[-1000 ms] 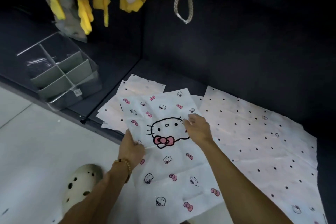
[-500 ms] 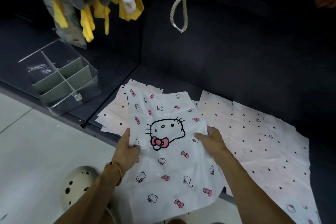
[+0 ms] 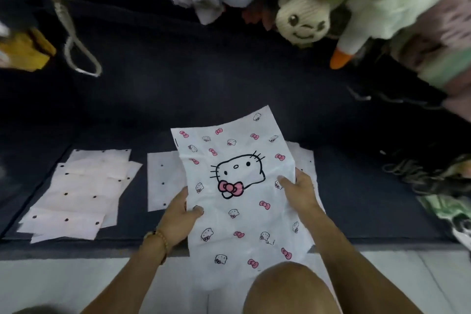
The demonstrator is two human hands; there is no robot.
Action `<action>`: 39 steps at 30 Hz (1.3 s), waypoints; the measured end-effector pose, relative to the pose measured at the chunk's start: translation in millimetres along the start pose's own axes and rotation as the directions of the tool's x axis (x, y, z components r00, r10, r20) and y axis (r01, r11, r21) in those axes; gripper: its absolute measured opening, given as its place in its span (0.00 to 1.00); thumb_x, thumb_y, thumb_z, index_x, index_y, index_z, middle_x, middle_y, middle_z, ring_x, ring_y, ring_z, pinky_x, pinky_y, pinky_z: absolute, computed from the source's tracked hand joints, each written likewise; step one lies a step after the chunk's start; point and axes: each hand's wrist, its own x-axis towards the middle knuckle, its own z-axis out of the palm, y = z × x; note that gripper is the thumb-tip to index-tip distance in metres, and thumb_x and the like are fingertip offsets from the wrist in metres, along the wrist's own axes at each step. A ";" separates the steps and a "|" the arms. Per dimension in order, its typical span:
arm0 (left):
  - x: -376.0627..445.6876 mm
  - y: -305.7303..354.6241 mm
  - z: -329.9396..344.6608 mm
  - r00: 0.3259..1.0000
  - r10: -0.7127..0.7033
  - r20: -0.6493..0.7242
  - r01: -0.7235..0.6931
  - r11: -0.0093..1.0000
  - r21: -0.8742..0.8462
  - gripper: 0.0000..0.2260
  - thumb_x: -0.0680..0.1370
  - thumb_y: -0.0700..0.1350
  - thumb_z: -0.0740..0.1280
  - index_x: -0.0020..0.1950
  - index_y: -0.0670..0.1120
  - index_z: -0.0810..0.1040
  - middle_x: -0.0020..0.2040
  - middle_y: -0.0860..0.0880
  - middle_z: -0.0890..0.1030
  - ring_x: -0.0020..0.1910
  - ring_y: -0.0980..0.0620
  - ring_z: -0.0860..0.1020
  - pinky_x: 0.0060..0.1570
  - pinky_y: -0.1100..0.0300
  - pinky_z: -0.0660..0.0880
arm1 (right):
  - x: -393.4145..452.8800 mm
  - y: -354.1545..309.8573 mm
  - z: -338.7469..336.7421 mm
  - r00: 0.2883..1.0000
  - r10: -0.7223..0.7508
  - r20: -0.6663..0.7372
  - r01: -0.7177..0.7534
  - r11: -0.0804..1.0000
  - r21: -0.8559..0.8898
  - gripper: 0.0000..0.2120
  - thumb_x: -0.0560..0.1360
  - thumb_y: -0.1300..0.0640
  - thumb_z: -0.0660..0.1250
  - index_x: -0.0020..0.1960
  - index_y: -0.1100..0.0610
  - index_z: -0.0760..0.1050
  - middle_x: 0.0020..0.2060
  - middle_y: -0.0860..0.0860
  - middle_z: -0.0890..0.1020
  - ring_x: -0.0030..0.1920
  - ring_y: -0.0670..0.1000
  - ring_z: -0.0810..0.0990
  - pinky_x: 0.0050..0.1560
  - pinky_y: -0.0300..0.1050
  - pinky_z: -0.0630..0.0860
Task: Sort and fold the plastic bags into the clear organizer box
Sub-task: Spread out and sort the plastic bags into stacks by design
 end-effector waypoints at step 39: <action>161.0 -13.5 416.0 0.966 -0.132 0.223 0.049 0.939 0.341 0.23 0.77 0.41 0.66 0.71 0.47 0.63 0.50 0.49 0.79 0.49 0.49 0.80 0.44 0.57 0.79 | 150.7 244.4 -232.1 0.997 -0.072 -0.011 0.040 0.672 -0.739 0.27 0.79 0.45 0.58 0.75 0.55 0.61 0.76 0.55 0.59 0.77 0.55 0.53 0.74 0.54 0.53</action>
